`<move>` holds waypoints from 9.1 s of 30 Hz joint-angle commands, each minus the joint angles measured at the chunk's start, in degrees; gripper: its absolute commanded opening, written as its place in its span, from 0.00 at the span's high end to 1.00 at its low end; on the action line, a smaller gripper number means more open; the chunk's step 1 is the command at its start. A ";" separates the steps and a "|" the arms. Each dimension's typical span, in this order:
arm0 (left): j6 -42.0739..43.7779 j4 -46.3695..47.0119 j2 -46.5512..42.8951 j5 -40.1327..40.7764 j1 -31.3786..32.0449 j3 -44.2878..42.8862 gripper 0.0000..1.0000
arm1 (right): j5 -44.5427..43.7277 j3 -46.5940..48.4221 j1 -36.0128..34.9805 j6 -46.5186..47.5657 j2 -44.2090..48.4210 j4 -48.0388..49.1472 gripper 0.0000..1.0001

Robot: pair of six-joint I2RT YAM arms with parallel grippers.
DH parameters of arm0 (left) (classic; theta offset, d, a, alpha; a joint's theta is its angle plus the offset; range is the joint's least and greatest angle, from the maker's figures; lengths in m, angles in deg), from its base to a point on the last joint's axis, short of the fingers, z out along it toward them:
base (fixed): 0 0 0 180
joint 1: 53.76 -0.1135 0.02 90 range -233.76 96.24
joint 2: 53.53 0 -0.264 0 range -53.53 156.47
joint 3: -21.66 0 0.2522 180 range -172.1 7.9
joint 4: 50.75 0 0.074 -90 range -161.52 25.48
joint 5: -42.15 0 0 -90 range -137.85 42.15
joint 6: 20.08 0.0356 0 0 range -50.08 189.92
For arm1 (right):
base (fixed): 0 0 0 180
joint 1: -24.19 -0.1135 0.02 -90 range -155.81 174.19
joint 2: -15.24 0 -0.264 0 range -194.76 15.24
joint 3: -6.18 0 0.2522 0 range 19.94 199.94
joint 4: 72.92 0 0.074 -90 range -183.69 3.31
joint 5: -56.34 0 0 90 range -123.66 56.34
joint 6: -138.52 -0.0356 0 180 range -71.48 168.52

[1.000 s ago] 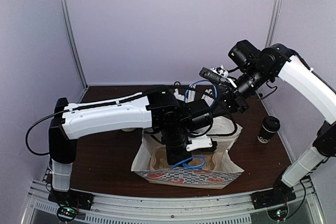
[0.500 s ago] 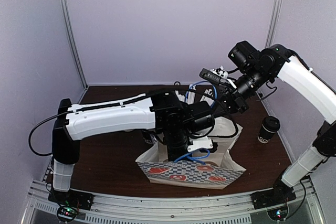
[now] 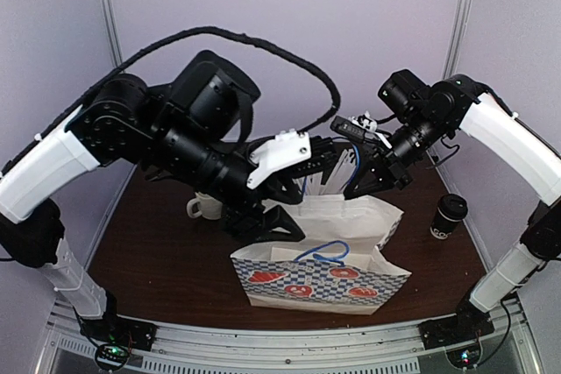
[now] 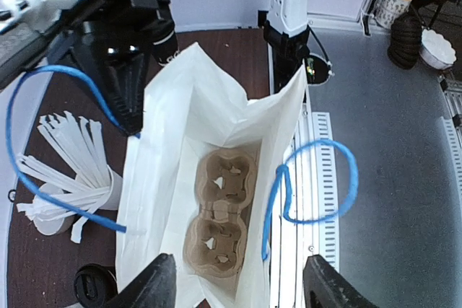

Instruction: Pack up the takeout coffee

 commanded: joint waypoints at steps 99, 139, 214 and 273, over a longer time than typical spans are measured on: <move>-7.38 7.77 -1.97 -10.97 -13.60 13.43 1.00 | -45.75 -7.48 47.57 29.63 -15.29 -6.93 0.16; -7.47 7.85 -1.71 -12.62 -13.64 14.33 1.00 | -48.97 -9.19 46.88 30.60 -15.66 -5.51 0.20; -11.50 4.73 3.19 10.30 -5.84 0.73 1.00 | -44.36 29.05 -22.70 19.09 -0.88 -19.41 0.48; -7.08 38.69 -18.92 2.23 -15.37 38.35 0.21 | -76.04 -10.93 -56.36 18.63 4.89 -8.23 0.57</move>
